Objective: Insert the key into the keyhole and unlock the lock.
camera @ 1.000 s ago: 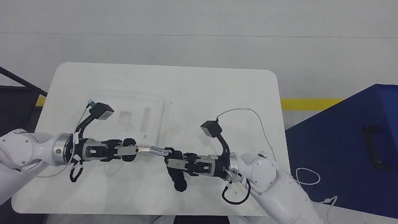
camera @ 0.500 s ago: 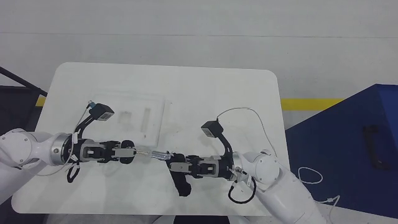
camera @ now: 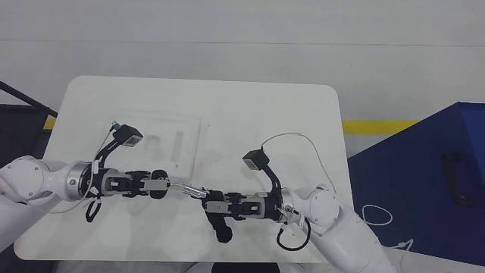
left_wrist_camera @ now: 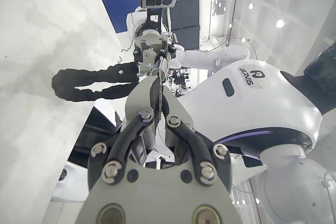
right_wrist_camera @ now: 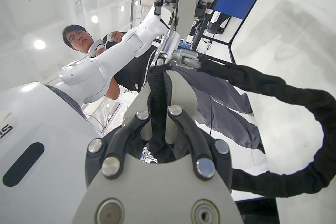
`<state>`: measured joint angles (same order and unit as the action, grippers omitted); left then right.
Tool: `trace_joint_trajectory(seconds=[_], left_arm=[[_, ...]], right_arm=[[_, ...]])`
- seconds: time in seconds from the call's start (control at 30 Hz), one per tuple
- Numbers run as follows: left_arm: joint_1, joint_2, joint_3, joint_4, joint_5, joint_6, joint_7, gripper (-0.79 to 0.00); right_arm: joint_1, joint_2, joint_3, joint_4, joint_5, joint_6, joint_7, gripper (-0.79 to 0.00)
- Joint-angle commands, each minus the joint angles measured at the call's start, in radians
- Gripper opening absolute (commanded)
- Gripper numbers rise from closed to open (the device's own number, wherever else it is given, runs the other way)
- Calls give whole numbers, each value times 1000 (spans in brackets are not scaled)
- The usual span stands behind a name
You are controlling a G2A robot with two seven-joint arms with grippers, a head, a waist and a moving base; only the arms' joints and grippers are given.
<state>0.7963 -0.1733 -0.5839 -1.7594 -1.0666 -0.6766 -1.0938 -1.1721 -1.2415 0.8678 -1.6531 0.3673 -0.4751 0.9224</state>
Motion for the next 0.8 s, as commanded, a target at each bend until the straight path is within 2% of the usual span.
trace_joint_trajectory(seconds=[0.0,0.43,0.77], left_arm=[[5,-3,-7,1,6,1,-10,-785],[44,-24,-49,19,1,25,-56,-785],[71,-37,-88,20,17,35,-85,-785]], right_arm=[[-2,1,2,0,1,-1,5,-785],[-1,6,16,6,36,-12,61,-785],[10,3,2,11,19,-14,52,-785]])
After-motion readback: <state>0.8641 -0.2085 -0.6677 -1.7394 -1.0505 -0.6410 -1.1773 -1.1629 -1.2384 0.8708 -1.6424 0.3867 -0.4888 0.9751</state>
